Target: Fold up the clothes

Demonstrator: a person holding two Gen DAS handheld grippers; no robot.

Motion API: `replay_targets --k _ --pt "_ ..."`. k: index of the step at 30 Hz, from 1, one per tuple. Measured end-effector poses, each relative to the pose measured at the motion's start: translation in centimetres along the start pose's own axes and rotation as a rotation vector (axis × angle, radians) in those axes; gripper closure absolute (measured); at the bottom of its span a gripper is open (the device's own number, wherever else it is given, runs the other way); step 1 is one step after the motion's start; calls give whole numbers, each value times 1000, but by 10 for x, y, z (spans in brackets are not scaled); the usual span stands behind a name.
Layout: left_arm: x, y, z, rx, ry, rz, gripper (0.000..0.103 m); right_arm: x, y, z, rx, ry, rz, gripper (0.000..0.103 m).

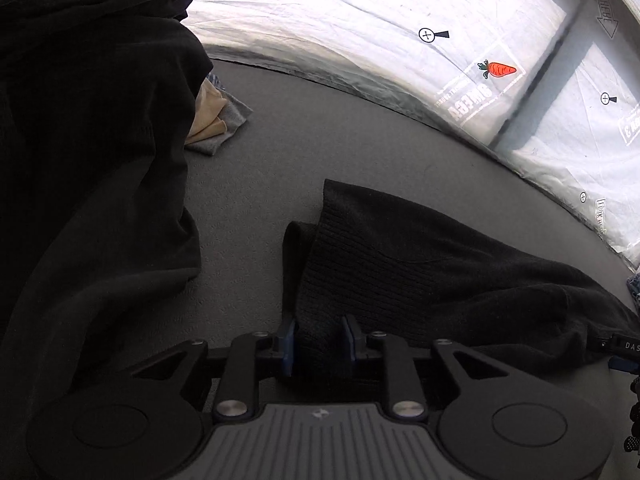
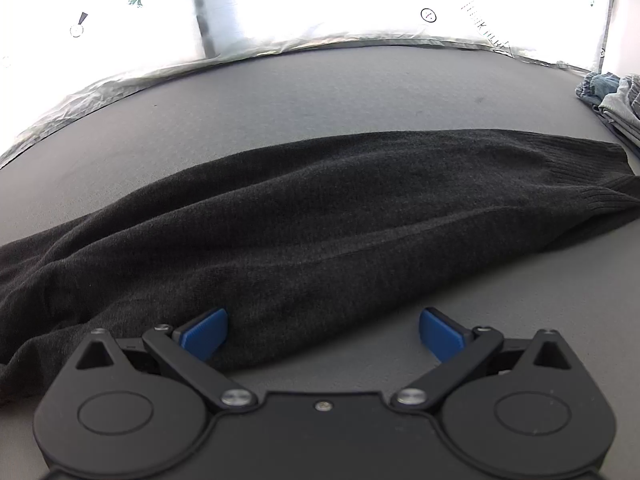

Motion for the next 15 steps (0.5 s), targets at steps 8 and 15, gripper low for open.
replay_targets --k 8,15 --pt "-12 -23 1 -185 -60 -8 39 0 -1 2 -4 15 -1 0" --pt "-24 -22 23 -387 -119 115 30 -2 -1 3 -6 33 0 0"
Point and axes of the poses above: each gripper's, at about its wrist camera, not at the fingertips, and x roughly the way its jaws point, y to its right, z to its underside, the point moved 10 cm from there along x, roughly the way its jaws point, and after that the axes turned 7 degrees about -z, right-handed, at the moved point
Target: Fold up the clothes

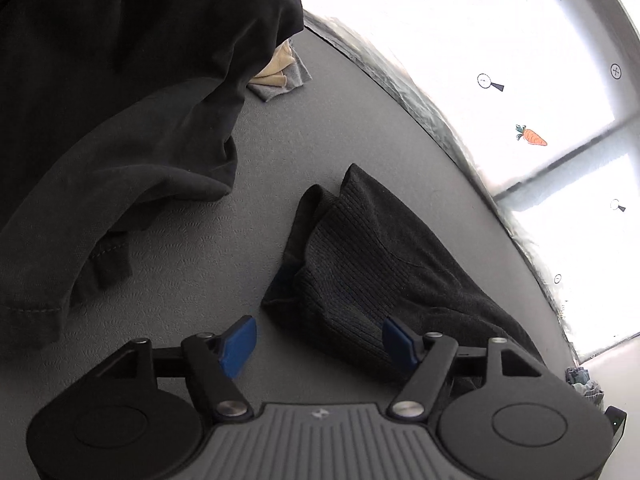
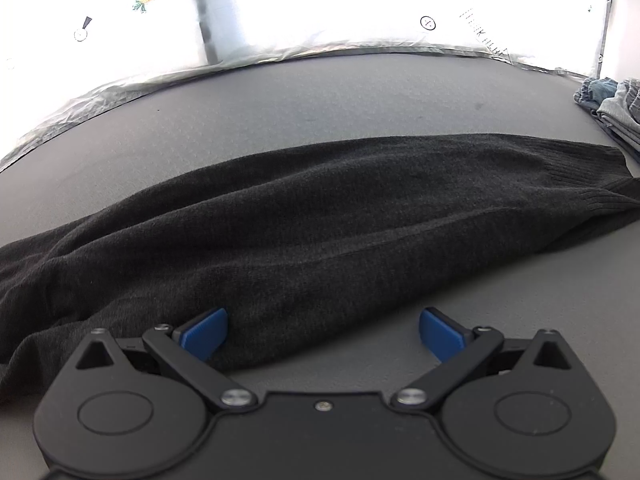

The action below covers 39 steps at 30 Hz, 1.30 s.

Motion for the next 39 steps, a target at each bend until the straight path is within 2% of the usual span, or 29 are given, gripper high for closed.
replay_targets --k 2,4,10,15,20,23,26,28,30,36,39 --pt "5 5 7 -38 -9 16 28 0 0 0 0 3 1 0" --pt "7 10 6 -38 21 15 21 0 0 1 0 4 1 0" --pt "19 27 -2 17 36 -11 20 -1 0 1 2 8 0 0" --pt "25 34 -4 -11 69 -55 13 -2 0 2 -3 20 -3 0" --pt "32 44 -4 -3 103 -191 11 -3 0 3 -10 25 -8 0" --pt "37 50 -6 47 103 -253 12 -3 -1 3 -10 26 -8 0" --pt "36 47 -8 47 120 -288 22 -3 -1 3 -10 26 -9 0" --pt "33 44 -9 54 139 -320 44 -3 0 3 -10 26 -11 0" --pt "31 41 -10 73 156 -349 61 -2 1 2 3 15 -14 0" --pt "30 38 -11 58 162 -342 73 3 4 -6 55 -103 -18 0" --pt "30 38 -12 44 169 -340 77 2 11 -11 171 -171 -41 0"
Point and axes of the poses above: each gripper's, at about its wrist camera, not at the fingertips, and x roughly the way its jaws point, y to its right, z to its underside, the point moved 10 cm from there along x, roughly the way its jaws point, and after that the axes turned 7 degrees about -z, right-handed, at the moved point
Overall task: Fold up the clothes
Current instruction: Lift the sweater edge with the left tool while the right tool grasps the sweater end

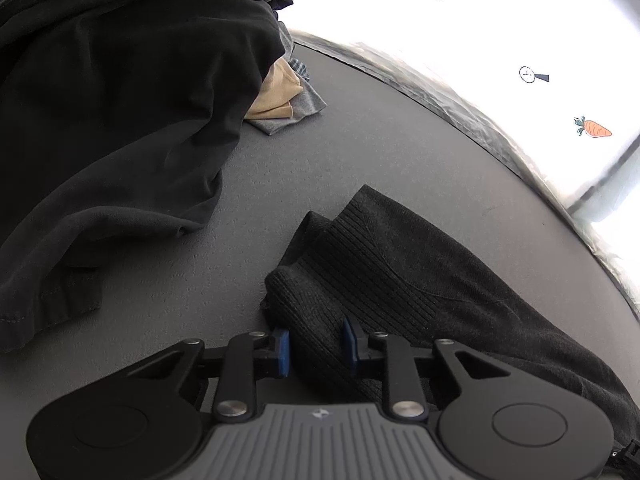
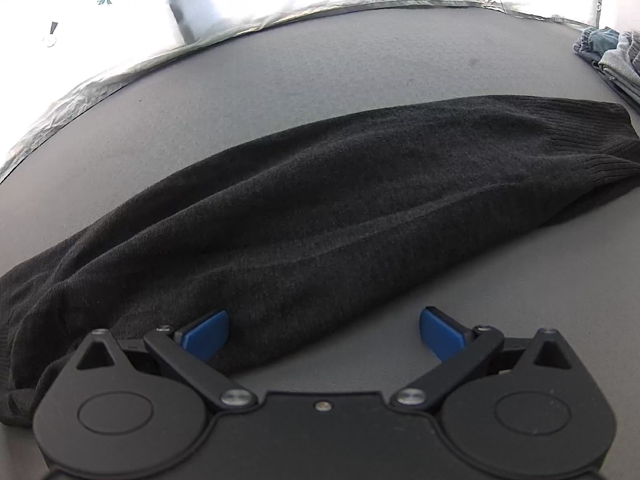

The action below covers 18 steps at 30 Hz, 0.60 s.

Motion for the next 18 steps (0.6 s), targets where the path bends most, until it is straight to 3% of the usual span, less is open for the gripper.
replay_targets --k 4,8,12,14,18 --pt "-11 3 -2 -38 37 -8 87 -4 19 -8 225 -75 -51 1" --pt "-35 22 -4 -1 109 9 92 -9 38 -14 401 -91 -91 11" --pt "-63 53 1 63 175 46 93 -16 55 -15 500 -94 -148 31" --pt "-79 74 8 112 206 77 93 -19 63 -14 548 -103 -223 47" --pt "-116 126 25 199 256 157 95 -27 77 -16 624 -107 -361 69"
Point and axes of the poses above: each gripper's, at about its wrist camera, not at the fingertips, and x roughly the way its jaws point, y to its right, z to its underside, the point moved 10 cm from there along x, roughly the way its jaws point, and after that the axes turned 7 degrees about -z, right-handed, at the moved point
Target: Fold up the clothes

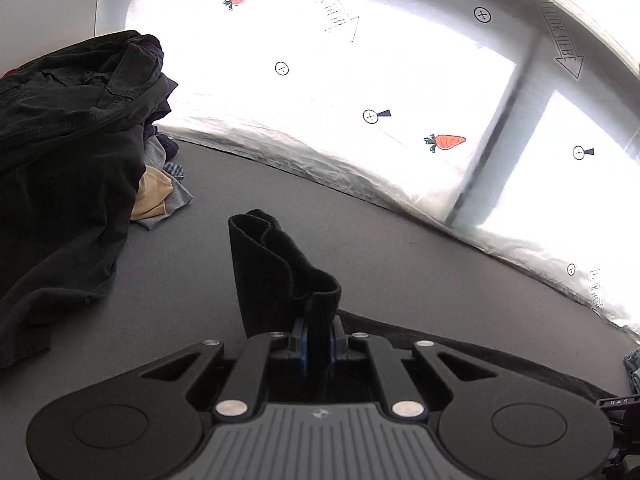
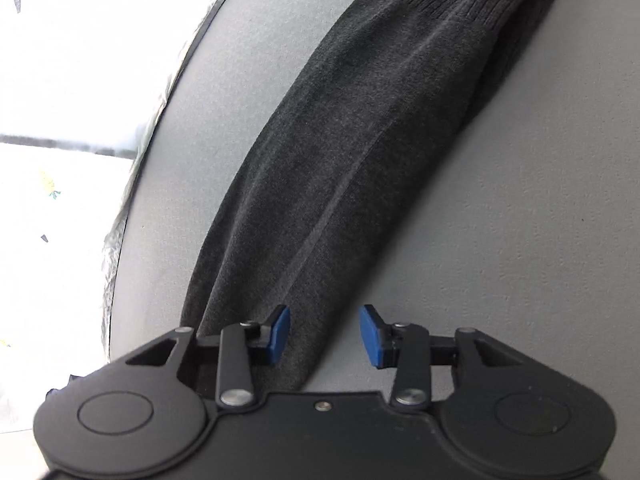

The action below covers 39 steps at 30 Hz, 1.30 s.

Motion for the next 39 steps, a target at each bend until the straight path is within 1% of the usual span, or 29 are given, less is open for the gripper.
replay_targets --k 1,3,5,8,11,13,14,15,16,17,18,19,20,22,25,26,27,28,29,31,33,34,36,39 --pt "-5 15 0 17 9 21 97 -4 -1 -3 -16 -2 -16 69" --pt "-12 44 0 45 25 62 97 -14 -5 -11 -59 -1 -48 73" --pt "-13 70 1 54 29 99 98 -23 -8 -18 -93 1 -74 73" --pt "-3 121 5 73 19 143 98 -40 -6 -36 -143 10 -87 73" --pt "9 169 12 88 -12 191 99 -54 6 -55 -155 22 -76 73" --pt "20 212 25 138 -40 226 99 -62 19 -68 -153 33 -74 73" --pt "26 232 34 184 -55 230 98 -64 23 -73 -154 38 -69 73" --pt "34 244 46 222 -86 218 97 -66 27 -78 -156 42 -66 73" --pt "43 256 58 259 -117 206 92 -66 33 -84 -155 42 -65 72" --pt "55 266 78 309 -189 199 88 -66 39 -89 -153 41 -66 72" --pt "61 268 90 336 -230 199 87 -64 40 -91 -148 33 -70 70" --pt "63 268 101 364 -269 211 86 -61 42 -92 -143 24 -75 69" --pt "60 265 102 366 -272 224 83 -56 42 -91 -143 10 -77 69" --pt "53 254 102 353 -268 241 66 -47 38 -87 -152 -16 -74 69" --pt "42 221 94 278 -240 235 61 -32 31 -74 -140 -54 -70 69" --pt "38 210 90 254 -228 227 60 -24 32 -70 -101 -77 -76 69" --pt "37 199 92 241 -216 210 58 -16 32 -67 -61 -100 -83 69" --pt "35 185 83 224 -193 175 56 -9 31 -64 -26 -121 -92 69" --pt "35 172 75 213 -178 137 55 -5 26 -60 -11 -134 -109 69" --pt "38 150 70 207 -168 80 53 2 11 -52 -23 -150 -135 69" --pt "50 122 65 197 -183 6 53 10 -6 -44 -63 -154 -156 69" --pt "54 113 65 190 -195 -17 53 15 -16 -39 -84 -158 -171 69" --pt "63 89 64 162 -225 -56 53 24 -31 -32 -115 -165 -193 69" --pt "74 68 67 146 -265 -91 53 40 -49 -24 -157 -178 -193 69"
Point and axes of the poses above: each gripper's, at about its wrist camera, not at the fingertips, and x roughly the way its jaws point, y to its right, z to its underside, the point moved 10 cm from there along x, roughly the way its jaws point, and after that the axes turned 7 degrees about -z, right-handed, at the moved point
